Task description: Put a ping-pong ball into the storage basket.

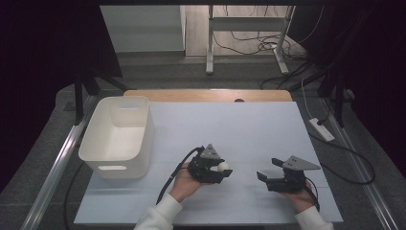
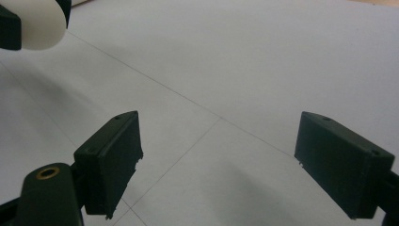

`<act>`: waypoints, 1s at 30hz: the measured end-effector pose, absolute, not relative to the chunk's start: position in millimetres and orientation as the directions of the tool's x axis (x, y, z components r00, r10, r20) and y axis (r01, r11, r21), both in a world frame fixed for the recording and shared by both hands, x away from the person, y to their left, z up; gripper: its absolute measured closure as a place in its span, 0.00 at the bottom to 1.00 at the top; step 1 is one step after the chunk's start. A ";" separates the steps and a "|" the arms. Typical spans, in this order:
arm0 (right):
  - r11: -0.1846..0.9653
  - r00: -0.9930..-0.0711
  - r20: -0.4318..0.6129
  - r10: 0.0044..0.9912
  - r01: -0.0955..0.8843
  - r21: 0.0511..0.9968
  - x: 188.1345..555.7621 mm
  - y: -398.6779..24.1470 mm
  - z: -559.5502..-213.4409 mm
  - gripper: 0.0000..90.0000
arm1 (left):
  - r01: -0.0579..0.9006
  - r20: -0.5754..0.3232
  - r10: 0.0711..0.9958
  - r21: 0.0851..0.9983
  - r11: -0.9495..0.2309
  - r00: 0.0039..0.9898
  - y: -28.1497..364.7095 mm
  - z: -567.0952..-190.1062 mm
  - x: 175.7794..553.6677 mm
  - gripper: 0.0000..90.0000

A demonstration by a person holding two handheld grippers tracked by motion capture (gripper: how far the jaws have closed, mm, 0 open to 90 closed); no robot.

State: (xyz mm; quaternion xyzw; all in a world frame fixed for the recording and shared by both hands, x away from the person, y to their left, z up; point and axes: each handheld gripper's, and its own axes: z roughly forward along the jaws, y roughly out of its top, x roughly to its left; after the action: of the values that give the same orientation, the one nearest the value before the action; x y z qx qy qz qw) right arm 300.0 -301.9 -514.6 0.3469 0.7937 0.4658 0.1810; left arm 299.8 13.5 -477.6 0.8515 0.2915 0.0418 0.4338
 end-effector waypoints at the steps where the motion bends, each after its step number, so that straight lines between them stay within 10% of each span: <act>1: 0.326 -0.694 0.036 0.719 0.382 0.865 300.0 -301.9 -514.7 0.17 | 0.462 -0.182 0.537 0.765 -0.450 0.824 14.9 -476.7 299.7 0.56; 30: 0.322 -0.688 0.033 0.725 0.382 0.866 300.6 -302.7 -514.5 0.17 | 0.431 -0.166 0.585 0.832 -0.349 0.794 41.5 -446.1 299.2 0.56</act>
State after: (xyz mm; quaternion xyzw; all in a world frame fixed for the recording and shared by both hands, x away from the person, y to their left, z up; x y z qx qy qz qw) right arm 300.6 -302.7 -514.5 0.3492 0.7920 0.4656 0.1843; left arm 299.2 41.5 -446.1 0.8174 0.3108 0.0805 0.4783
